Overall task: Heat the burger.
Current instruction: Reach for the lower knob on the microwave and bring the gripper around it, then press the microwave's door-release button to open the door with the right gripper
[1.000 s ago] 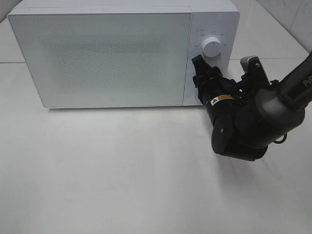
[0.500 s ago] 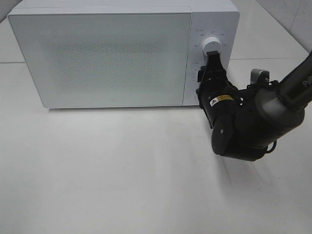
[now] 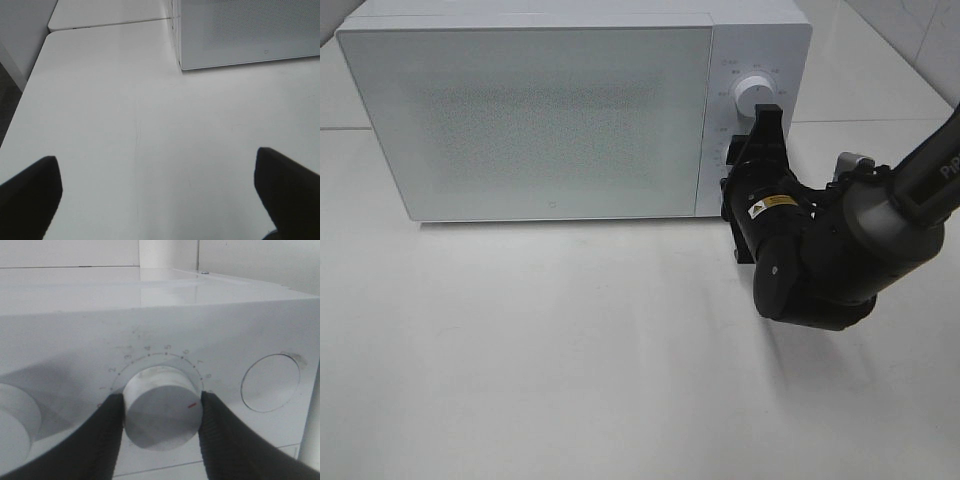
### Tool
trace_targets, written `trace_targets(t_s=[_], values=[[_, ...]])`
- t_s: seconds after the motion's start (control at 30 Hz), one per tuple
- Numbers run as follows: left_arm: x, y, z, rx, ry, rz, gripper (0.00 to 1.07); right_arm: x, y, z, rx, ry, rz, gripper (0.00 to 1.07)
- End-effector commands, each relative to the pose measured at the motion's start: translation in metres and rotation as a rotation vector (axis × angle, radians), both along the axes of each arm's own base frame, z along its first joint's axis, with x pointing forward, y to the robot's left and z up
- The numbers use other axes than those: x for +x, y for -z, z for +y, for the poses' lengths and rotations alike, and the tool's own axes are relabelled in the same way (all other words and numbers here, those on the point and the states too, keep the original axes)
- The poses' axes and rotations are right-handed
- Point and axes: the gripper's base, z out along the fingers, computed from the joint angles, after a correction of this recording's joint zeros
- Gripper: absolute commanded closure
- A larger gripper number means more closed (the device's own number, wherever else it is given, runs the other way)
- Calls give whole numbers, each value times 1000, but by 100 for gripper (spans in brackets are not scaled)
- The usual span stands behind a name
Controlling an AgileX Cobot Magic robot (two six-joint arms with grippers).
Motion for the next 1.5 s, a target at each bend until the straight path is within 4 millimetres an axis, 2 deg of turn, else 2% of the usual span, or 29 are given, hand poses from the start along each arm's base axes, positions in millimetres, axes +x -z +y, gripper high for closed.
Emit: trace_targets(t_s=[0.03, 0.07, 0.1, 0.13, 0.17, 0.2, 0.23, 0.3, 0.4, 0.5, 0.63, 0.97, 1.17, 1.23, 1.27, 1.3, 1.37, 1.4, 1.47, 1.5], values=[[-2, 0, 0, 0, -4, -22, 9, 5, -35, 29, -35, -218, -294, 90], [-2, 0, 0, 0, -4, -22, 9, 6, -35, 27, -40, -200, -291, 84], [-2, 0, 0, 0, -4, -22, 9, 6, -35, 26, -55, -179, -287, 70], [-2, 0, 0, 0, -4, -22, 9, 6, -35, 26, -55, -179, -287, 70], [-2, 0, 0, 0, -4, -22, 9, 6, -35, 25, -70, -170, -287, 62], [-2, 0, 0, 0, -4, -22, 9, 7, -34, 23, -104, -150, -284, 45], [-2, 0, 0, 0, -4, -22, 9, 7, -34, 23, -104, -150, -284, 45], [-2, 0, 0, 0, -4, -22, 9, 5, -30, 19, -137, -130, -251, 24], [-2, 0, 0, 0, -4, -22, 9, 1, -22, 15, -148, -127, -187, 19], [-2, 0, 0, 0, -4, -22, 9, -1, -19, 14, -153, -131, -172, 20], [-2, 0, 0, 0, -4, -22, 9, -12, -10, 9, -176, -158, -84, 26], [-2, 0, 0, 0, -4, -22, 9, -37, -18, -4, -296, -244, -3, 30], [-2, 0, 0, 0, -4, -22, 9, -49, -25, -4, -493, -385, 76, 31], [-2, 0, 0, 0, -4, -22, 9, -53, -31, -3, -618, -468, 111, 31], [-2, 0, 0, 0, -4, -22, 9, -53, -31, -3, -618, -468, 111, 31], [-2, 0, 0, 0, -4, -22, 9, -56, -36, -3, -710, -518, 121, 31], [-2, 0, 0, 0, -4, -22, 9, -57, -40, -2, -744, -538, 123, 31], [-2, 0, 0, 0, -4, -22, 9, -61, -44, -2, -836, -597, 131, 31], [-2, 0, 0, 0, -4, -22, 9, -62, -47, -3, -866, -617, 133, 31], [-2, 0, 0, 0, -4, -22, 9, -66, -52, -3, -933, -665, 138, 31]])
